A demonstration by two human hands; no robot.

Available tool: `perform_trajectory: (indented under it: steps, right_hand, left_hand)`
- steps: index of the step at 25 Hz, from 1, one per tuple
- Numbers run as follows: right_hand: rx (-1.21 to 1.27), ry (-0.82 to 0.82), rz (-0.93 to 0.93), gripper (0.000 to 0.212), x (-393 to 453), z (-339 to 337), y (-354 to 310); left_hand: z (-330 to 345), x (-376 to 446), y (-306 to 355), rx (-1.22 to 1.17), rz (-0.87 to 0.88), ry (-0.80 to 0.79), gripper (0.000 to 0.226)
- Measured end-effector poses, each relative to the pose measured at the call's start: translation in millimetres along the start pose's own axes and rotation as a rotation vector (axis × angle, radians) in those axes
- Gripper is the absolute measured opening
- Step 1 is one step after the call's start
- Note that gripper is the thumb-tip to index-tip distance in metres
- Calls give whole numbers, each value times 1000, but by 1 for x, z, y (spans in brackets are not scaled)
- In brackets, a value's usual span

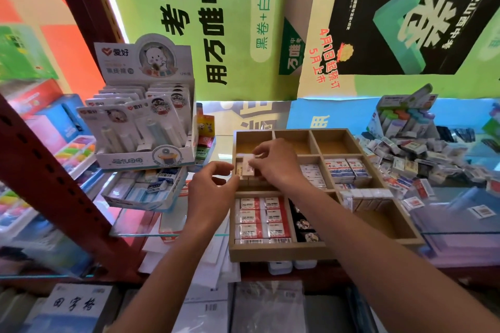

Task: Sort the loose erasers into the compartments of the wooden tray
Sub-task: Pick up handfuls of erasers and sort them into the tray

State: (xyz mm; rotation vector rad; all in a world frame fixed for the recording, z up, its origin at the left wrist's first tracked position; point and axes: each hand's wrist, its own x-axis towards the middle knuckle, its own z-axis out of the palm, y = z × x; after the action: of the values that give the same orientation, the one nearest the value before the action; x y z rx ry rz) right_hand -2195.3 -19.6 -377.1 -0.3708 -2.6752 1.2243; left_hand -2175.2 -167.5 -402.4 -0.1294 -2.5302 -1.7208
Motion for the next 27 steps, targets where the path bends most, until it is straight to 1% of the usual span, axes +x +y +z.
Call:
perform_trajectory:
  steps: [2, 5, 7, 10, 13, 16, 18, 20, 22, 24, 27]
  right_hand:
    - [-132, -1, -90, 18, 3, 5, -5]
    - [-123, 2, -97, 12, 3, 7, -4]
    - [-169, -19, -102, 10, 0, 7, -3]
    - [-240, -30, -139, 11, -7, 11, -3]
    - [-161, -21, -121, 15, -7, 15, 0]
    - [-99, -82, -84, 21, -1, 8, 3]
    - [-109, -104, -131, 23, -5, -2, 2]
    - [-70, -45, -228, 22, -21, -18, 3]
    - [23, 51, -308, 18, -42, -43, 18]
    - [106, 139, -326, 15, -60, -75, 45]
    - [234, 329, -253, 15, -83, -129, 99]
  left_hand:
    - [-1, 1, -3, 63, 43, -8, 15]
    - [1, 3, -3, 179, 99, -9, 28]
    - [4, 5, -4, 268, 122, -36, 35]
    - [7, 13, -4, 346, 133, -72, 34]
    - [7, 18, -1, 424, 110, -40, 35]
    - [14, 17, 4, 485, 121, -1, 32]
    - [16, 16, 7, 517, 124, 7, 31]
    - [13, 13, 9, 630, 164, 15, 35]
    - [17, 6, 19, 738, 277, 61, 39]
    - [36, -3, 38, 701, 387, 72, 35]
    - [94, -18, 74, 579, 534, -40, 24]
